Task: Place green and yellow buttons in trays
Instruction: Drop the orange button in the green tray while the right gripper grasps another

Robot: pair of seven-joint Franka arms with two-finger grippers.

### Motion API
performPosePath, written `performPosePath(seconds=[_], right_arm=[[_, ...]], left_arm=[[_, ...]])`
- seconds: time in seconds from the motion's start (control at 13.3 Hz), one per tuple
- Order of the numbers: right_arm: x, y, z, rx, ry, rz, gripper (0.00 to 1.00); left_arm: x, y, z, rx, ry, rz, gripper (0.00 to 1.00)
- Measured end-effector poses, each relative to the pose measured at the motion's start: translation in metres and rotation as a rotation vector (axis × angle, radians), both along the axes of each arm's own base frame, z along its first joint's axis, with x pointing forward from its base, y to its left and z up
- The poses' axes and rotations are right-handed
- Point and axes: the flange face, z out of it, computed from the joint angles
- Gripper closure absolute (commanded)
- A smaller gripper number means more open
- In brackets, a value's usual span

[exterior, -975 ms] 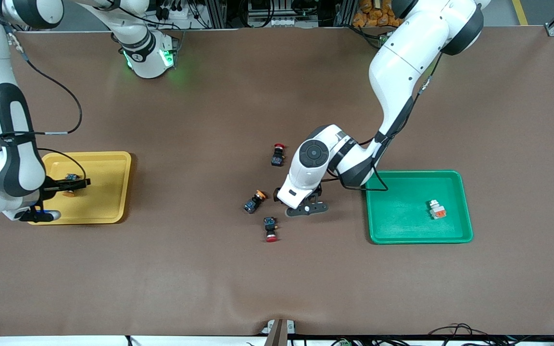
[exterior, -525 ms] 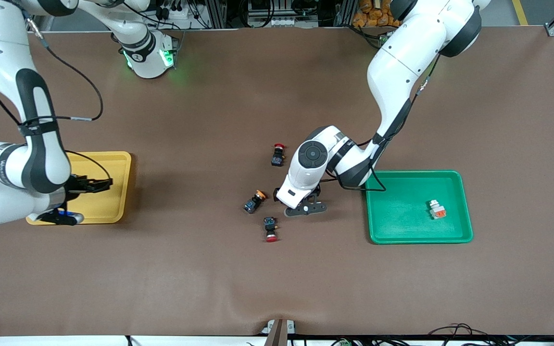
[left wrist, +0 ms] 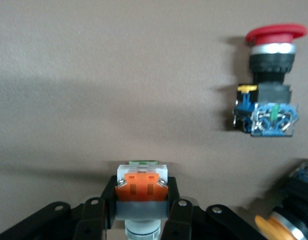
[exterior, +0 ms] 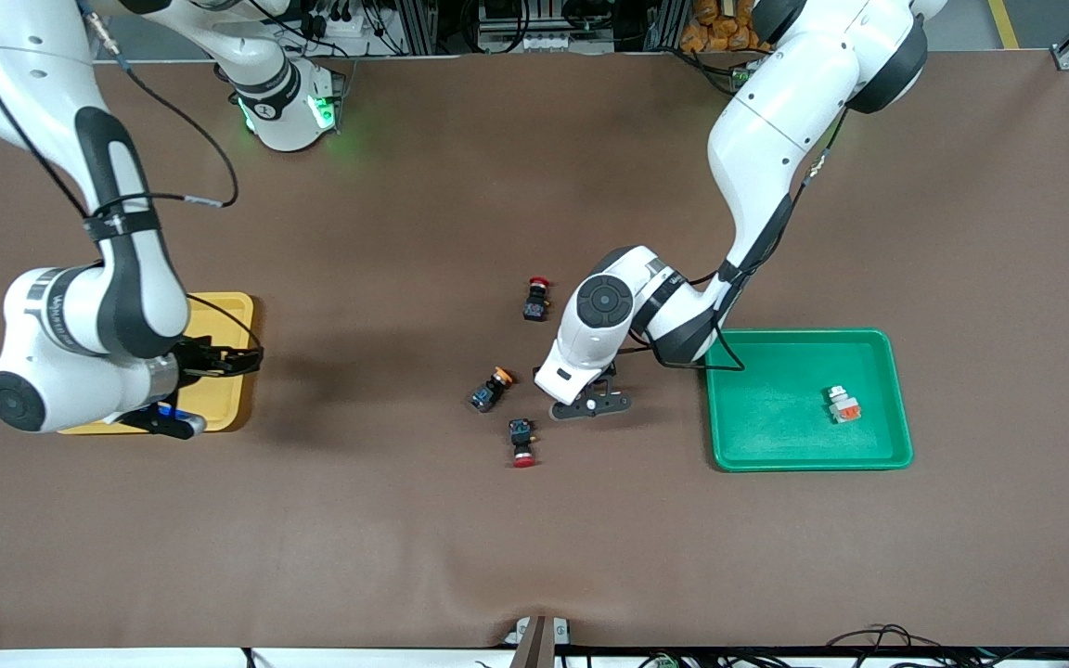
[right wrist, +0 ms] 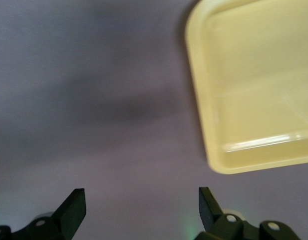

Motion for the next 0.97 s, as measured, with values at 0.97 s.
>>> performPosePath(seconds=[0.97], right_arm=[[0.015,0.218,0.048,-0.048,-0.285,-0.322,0.0]], left_arm=[[0.058,0.278,0.093,0.052,0.131,-0.061,1.0]])
